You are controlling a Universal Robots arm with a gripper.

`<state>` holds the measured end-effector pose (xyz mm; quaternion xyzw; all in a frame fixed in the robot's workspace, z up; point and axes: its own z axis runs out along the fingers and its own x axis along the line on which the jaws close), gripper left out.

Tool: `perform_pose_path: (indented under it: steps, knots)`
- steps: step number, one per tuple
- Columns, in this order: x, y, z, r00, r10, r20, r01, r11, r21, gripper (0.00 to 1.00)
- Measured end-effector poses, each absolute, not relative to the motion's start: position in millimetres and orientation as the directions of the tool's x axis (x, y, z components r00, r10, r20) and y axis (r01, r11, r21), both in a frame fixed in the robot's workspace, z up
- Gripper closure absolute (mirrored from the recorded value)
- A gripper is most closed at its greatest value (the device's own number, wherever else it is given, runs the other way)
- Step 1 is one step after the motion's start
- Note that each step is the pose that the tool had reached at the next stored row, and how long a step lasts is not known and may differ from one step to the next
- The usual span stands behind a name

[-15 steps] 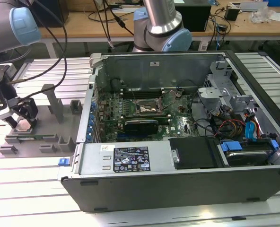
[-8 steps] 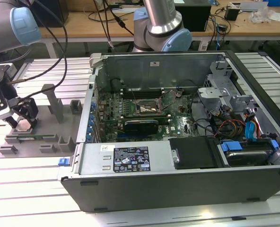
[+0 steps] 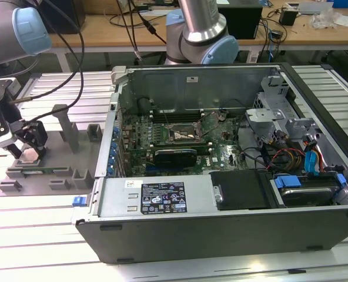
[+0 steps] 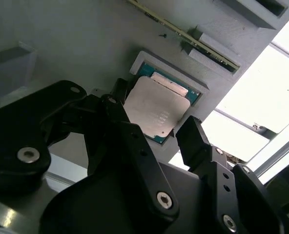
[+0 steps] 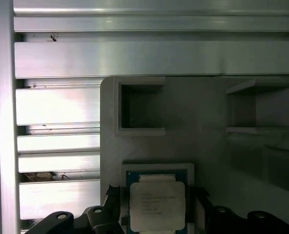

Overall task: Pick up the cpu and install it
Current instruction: 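Pick up the cpu and move it towards the insertion slot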

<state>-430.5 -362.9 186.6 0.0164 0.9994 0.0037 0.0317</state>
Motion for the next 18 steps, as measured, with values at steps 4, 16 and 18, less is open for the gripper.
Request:
perform_pose_path:
  steps: [4,16,18]
  knots:
    - [-430.4,-362.9,186.6,-0.997,0.033,-0.063,0.033,0.999,0.008,0.32]
    - [-430.3,-362.9,186.7,-0.997,0.033,-0.063,0.032,0.999,0.008,0.41]
    - [-430.3,-362.9,186.3,-0.997,0.033,-0.063,0.032,0.999,0.008,0.41]
